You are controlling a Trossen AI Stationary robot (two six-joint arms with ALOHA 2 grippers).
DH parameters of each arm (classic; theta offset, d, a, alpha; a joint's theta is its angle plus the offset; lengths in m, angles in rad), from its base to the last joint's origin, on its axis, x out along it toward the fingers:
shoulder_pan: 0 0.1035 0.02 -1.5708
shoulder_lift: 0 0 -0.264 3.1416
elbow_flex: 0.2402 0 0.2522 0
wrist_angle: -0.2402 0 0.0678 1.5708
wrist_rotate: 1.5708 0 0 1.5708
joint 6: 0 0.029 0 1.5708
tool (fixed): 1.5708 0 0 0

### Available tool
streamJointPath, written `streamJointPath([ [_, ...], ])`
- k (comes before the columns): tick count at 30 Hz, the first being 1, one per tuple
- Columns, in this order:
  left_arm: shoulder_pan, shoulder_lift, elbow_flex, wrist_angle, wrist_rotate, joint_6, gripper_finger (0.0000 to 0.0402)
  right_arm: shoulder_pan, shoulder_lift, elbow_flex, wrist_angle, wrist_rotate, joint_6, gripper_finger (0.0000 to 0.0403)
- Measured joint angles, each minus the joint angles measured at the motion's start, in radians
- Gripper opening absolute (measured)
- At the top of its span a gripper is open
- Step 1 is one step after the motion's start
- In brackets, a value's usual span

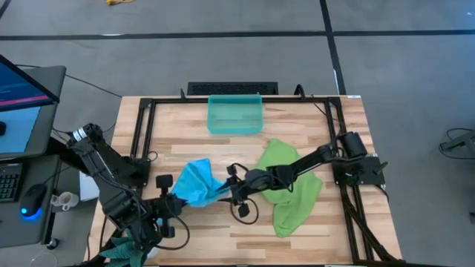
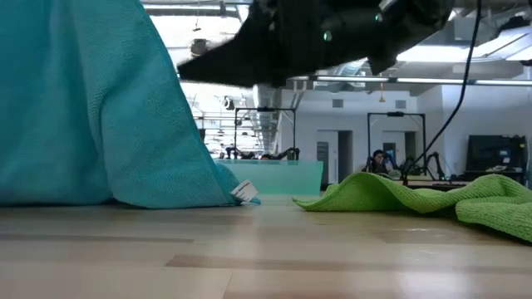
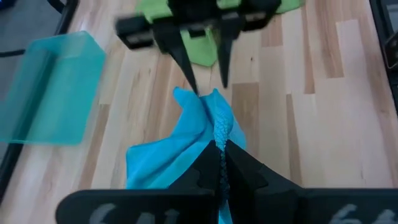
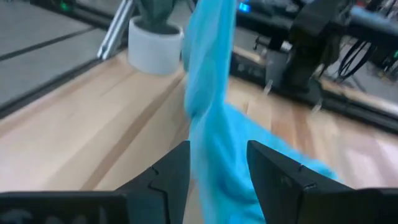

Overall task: Roll microfiber towels into tight, uniform cylinder then place into a basket
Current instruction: Fold the blue microfiber cloth

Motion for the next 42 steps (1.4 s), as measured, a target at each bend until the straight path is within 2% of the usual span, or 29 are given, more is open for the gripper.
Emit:
streamJointPath([
  [8, 0.025, 0.0, 0.0, 0.008, -0.019, 0.002, 0.0, -0.007, 0.022, 0.018, -0.016, -0.001, 0.007, 0.0184],
  [25, 0.025, -0.001, 0.0, 0.02, -0.247, 0.132, 0.0, -0.032, 0.023, 0.018, -0.185, -0.003, 0.052, 0.0175],
  [35, 0.025, -0.001, 0.002, 0.004, -0.248, 0.143, 0.0, -0.032, 0.018, 0.017, -0.306, -0.002, 0.052, 0.0166],
  [42, -0.005, -0.002, 0.081, -0.099, -0.226, 0.111, 0.0, -0.032, 0.014, 0.017, -0.328, 0.001, 0.052, 0.0166],
])
